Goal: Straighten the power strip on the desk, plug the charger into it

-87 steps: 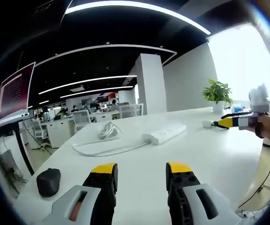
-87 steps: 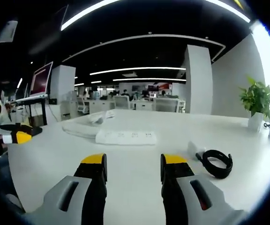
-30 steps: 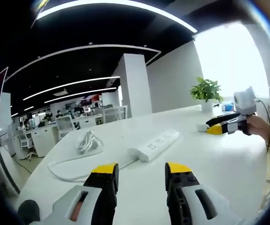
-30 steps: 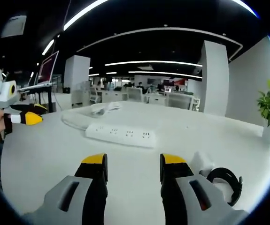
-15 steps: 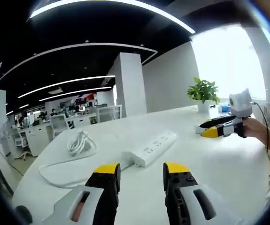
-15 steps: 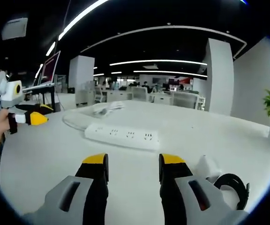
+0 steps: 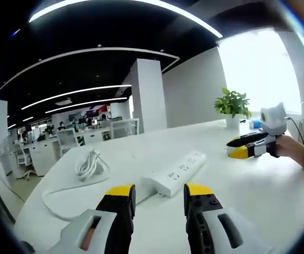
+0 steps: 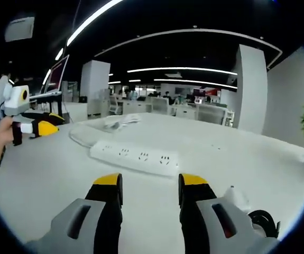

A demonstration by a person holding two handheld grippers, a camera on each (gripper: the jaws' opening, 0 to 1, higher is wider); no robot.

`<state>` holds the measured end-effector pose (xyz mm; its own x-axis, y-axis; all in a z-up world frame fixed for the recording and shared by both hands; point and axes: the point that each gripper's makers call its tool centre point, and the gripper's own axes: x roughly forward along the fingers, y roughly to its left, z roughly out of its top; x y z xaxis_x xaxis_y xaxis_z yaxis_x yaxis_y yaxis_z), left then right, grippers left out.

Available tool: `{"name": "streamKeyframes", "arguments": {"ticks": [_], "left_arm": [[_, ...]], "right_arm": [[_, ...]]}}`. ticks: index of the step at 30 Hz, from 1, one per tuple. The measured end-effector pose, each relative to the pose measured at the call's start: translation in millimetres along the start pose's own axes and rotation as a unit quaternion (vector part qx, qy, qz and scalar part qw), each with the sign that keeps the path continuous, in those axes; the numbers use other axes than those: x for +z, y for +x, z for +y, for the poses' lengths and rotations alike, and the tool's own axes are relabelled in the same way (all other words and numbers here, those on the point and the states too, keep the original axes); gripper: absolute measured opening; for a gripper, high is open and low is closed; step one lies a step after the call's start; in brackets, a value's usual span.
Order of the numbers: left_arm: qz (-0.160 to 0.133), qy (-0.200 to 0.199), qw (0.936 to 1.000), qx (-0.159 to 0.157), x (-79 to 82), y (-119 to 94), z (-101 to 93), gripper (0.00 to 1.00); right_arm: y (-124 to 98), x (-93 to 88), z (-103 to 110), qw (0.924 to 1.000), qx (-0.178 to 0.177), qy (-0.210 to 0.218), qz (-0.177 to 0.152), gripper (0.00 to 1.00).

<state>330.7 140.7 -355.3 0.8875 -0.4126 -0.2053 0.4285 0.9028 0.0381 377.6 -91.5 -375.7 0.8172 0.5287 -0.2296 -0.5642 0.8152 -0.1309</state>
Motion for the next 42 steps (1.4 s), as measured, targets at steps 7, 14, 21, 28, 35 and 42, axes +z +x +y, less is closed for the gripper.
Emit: {"name": "streamKeyframes", "arguments": {"ticks": [7,14,21,28,35,42], "left_arm": [[0.002,0.001,1.0000,-0.003,4.9,7.3,1.5,0.38],[0.002,0.003,1.0000,0.001,9.5,12.3,8.1,0.38],[0.005,0.006,1.0000,0.005,12.9,18.9,14.0,0.38],[0.021,0.013,0.9997,0.005,11.9,23.9,17.5,0.38],[0.029,0.016,0.9994,0.006,13.3,32.0,22.8,0.38],[0.033,0.019,0.9993,0.007,10.2,40.1,28.5,0.38]], "right_arm": [[5.3,-1.0,-4.2,0.9999,0.000,-0.009,0.007,0.42],[11.7,1.4,-6.6,0.9999,0.002,-0.007,0.010,0.42],[17.0,7.5,-7.8,0.9999,0.007,-0.008,0.008,0.42],[23.1,8.1,-12.6,0.9999,0.008,-0.010,0.011,0.42],[30.4,5.1,-15.8,0.9996,0.010,-0.015,0.019,0.42],[38.4,3.8,-16.1,0.9996,0.014,-0.017,0.019,0.42]]}}
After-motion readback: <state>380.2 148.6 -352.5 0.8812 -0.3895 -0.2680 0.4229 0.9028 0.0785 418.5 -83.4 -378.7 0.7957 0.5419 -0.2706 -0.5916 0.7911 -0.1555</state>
